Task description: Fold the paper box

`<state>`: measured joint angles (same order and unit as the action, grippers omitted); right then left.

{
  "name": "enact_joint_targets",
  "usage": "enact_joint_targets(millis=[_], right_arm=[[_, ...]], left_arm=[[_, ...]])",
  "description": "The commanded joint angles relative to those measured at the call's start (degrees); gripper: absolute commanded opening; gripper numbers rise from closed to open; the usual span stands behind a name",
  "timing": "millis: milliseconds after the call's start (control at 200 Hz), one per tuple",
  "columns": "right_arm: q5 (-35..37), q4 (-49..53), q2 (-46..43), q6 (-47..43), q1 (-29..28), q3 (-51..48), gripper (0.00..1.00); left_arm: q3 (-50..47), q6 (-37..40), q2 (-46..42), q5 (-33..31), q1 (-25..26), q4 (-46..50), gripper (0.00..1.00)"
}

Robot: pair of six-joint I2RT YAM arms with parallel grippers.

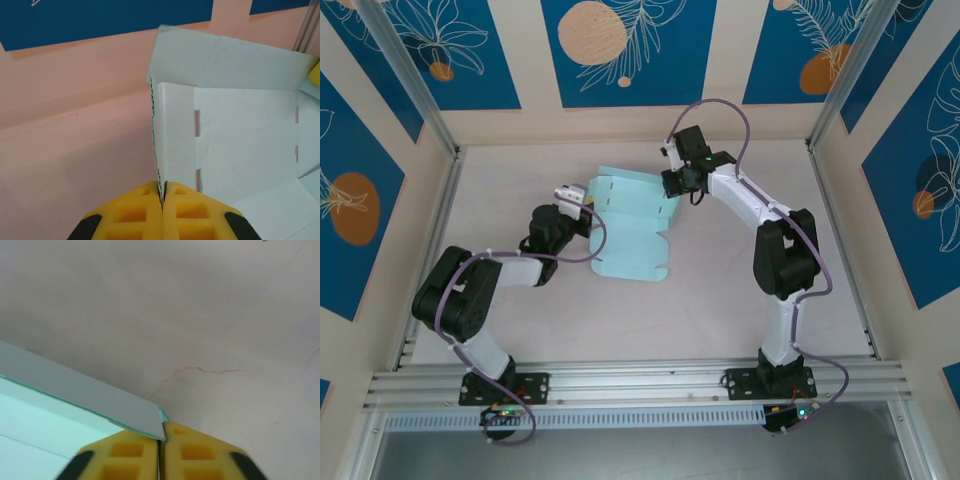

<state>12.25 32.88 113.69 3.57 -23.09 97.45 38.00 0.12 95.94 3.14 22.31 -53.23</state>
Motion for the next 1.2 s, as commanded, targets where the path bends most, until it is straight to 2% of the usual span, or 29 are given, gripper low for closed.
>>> enact_joint_targets(millis=[0, 20, 85, 195, 275, 430, 590, 860, 965, 1035, 1195], right_arm=[[4.9, -3.8, -1.6, -2.5, -1.7, -2.6, 0.03], [5.7, -4.3, -1.8, -2.9, -2.1, -3.1, 0.01], [8.9, -6.6, -2.9, -4.3, -3.1, -4.6, 0.0], [12.2, -10.2, -5.2, -5.9, -3.9, -7.2, 0.0], [12.1, -14.6, -7.7, -7.7, -4.2, -10.5, 0.0], [11.3, -22.2, -12.3, -12.4, -5.4, -17.0, 0.0], [11.5, -26.9, -15.5, -15.5, -7.2, -21.5, 0.0], [12.9, -27.8, -17.2, -16.2, -8.8, -22.8, 0.0], [13.2, -28.5, -17.4, -16.1, -9.3, -23.3, 0.0], [13.2, -28.8, -17.6, -15.8, -9.6, -23.6, 0.0], [13.3, -28.8, -18.0, -15.5, -10.2, -23.8, 0.0]], left_arm=[[2.1, -0.4, -2.1, 0.0, 0.6, 1.2, 0.02], [2.3, -0.3, -2.2, 0.1, 0.6, 2.0, 0.07], [3.1, -0.4, -3.0, 0.1, 0.7, 5.3, 0.34], [3.2, -0.1, -5.8, -1.1, 0.5, 9.7, 0.66], [3.0, 2.0, -9.7, -1.5, 0.2, 13.9, 0.82], [4.5, 10.4, -20.0, 1.4, -0.2, 26.6, 0.99], [9.6, 22.2, -24.7, 9.7, 0.0, 38.9, 1.0], [20.8, 40.6, -19.1, 13.6, 2.1, 53.5, 0.98], [24.2, 43.6, -16.2, 13.4, 3.5, 57.7, 0.94], [25.4, 44.1, -13.8, 11.4, 3.8, 57.7, 0.84], [29.7, 45.0, -7.8, 6.6, 4.6, 58.7, 0.74]])
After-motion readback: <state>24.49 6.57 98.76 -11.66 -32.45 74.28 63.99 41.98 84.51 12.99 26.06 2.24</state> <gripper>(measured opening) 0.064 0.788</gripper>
